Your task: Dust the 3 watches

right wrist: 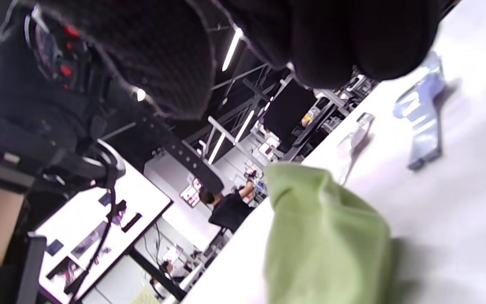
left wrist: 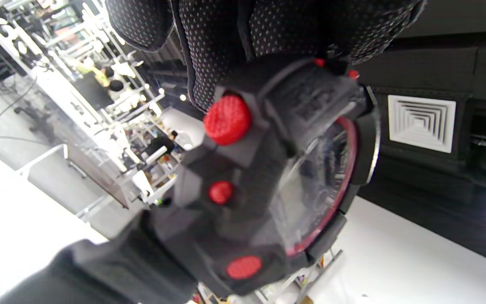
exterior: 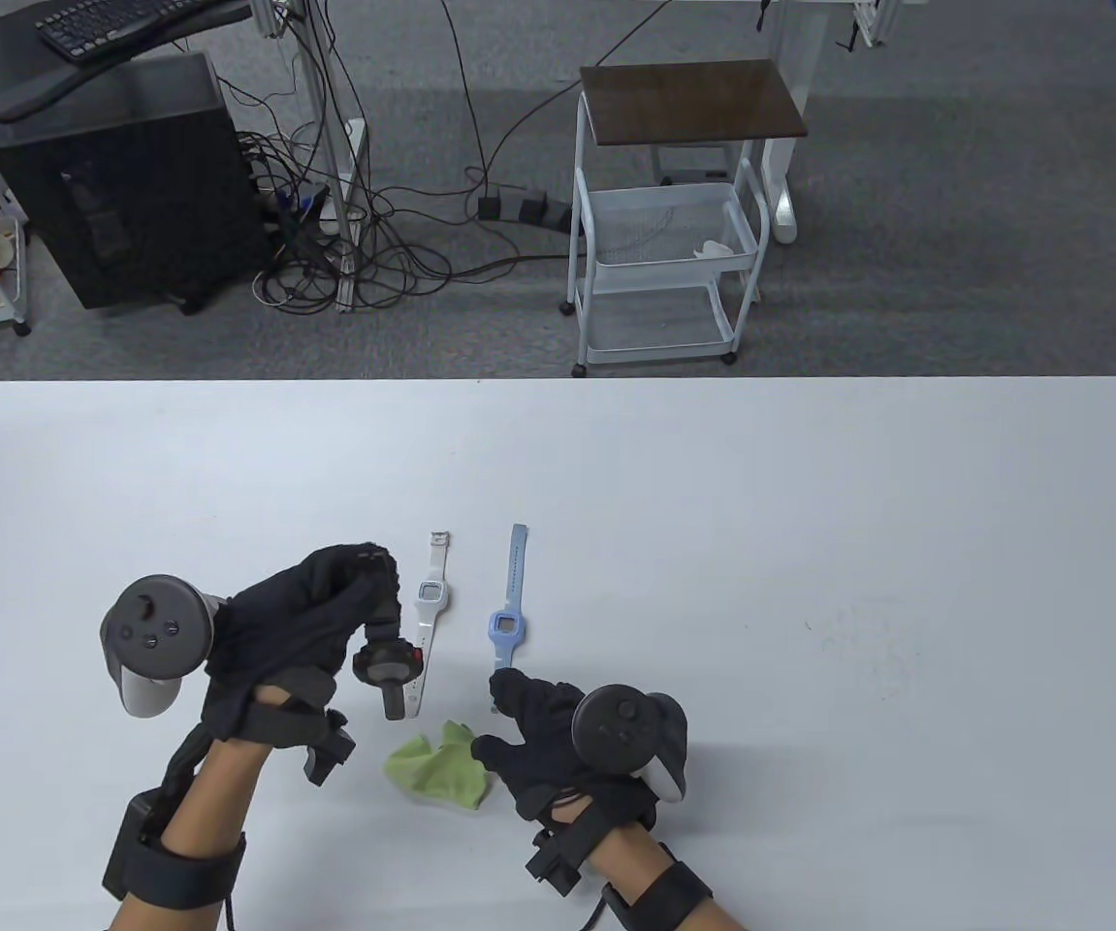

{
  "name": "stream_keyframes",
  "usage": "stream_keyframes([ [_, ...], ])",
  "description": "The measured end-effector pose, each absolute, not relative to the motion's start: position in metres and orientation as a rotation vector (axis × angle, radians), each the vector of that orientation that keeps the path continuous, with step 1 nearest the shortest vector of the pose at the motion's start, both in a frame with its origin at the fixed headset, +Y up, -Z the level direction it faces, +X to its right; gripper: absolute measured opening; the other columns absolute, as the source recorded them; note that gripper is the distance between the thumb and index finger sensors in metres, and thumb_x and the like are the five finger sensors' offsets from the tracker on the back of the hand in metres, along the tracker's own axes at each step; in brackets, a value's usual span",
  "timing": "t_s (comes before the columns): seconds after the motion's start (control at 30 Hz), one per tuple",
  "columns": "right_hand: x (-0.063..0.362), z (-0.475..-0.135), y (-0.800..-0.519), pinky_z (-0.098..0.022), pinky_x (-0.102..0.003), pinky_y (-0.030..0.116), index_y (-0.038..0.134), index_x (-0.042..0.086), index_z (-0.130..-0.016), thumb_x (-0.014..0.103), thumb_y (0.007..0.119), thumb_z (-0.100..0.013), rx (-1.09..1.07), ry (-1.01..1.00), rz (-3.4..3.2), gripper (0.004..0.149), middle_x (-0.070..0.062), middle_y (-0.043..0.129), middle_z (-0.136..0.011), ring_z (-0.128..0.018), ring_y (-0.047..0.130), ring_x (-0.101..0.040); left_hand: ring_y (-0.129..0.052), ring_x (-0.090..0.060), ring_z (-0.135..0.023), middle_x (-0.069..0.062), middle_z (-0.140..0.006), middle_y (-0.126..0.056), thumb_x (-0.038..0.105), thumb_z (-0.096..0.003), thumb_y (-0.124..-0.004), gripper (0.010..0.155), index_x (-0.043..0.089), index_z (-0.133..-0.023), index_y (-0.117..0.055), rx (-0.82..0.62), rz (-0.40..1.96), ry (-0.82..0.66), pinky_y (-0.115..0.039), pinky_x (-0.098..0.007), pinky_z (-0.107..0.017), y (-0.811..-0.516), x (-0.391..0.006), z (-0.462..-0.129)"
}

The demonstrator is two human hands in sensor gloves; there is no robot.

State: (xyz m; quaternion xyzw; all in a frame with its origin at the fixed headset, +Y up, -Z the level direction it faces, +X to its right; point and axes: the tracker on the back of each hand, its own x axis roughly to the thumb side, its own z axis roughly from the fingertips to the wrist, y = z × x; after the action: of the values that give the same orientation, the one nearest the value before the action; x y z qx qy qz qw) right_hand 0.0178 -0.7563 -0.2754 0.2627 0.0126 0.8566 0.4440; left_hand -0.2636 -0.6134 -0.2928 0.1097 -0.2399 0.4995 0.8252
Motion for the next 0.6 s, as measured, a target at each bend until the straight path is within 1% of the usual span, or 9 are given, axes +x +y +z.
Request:
stream_keyframes([
  [0.1, 0.015, -0.279, -0.758, -0.053, -0.075, 0.040, 0.060, 0.002, -0.095, 0.043, 0.089, -0.038, 0.683, 0.097, 2.178, 0.076, -0.032, 0.070, -0.089, -0.073, 0.070, -0.056, -0.098, -0.012, -0.081, 0.014, -0.066, -0.099, 0.055, -0.0598, -0.072, 0.043, 0.026, -0.091, -0.078, 0.227, 1.065, -0.506, -0.069, -0.049, -0.072, -0.614, -0.264, -0.293],
  [0.17, 0.014, -0.280, -0.760, -0.053, -0.076, 0.039, 0.060, 0.002, -0.095, 0.043, 0.090, -0.038, 0.698, 0.098, 2.200, 0.077, -0.032, 0.069, -0.090, -0.074, 0.069, -0.057, -0.098, -0.012, -0.081, 0.013, -0.067, -0.099, 0.054, -0.0600, -0.072, 0.043, 0.025, -0.091, -0.077, 0.222, 1.063, -0.502, -0.068, -0.050, -0.072, -0.615, -0.264, -0.294],
  [0.3, 0.010, -0.282, -0.762, -0.054, -0.076, 0.037, 0.066, 0.003, -0.093, 0.044, 0.091, -0.037, 0.746, 0.119, 2.254, 0.074, -0.031, 0.068, -0.091, -0.075, 0.067, -0.057, -0.098, -0.012, -0.081, 0.013, -0.067, -0.099, 0.054, -0.0601, -0.072, 0.043, 0.025, -0.092, -0.077, 0.216, 1.061, -0.502, -0.068, -0.049, -0.072, -0.615, -0.263, -0.293],
  [0.6, -0.001, -0.294, -0.771, -0.055, -0.077, 0.034, 0.073, 0.003, -0.091, 0.047, 0.090, -0.037, 0.732, 0.213, 2.346, 0.072, -0.033, 0.064, -0.093, -0.077, 0.063, -0.058, -0.098, -0.013, -0.081, 0.013, -0.067, -0.099, 0.054, -0.0603, -0.071, 0.043, 0.024, -0.092, -0.077, 0.188, 1.045, -0.510, -0.068, -0.050, -0.072, -0.619, -0.257, -0.294],
])
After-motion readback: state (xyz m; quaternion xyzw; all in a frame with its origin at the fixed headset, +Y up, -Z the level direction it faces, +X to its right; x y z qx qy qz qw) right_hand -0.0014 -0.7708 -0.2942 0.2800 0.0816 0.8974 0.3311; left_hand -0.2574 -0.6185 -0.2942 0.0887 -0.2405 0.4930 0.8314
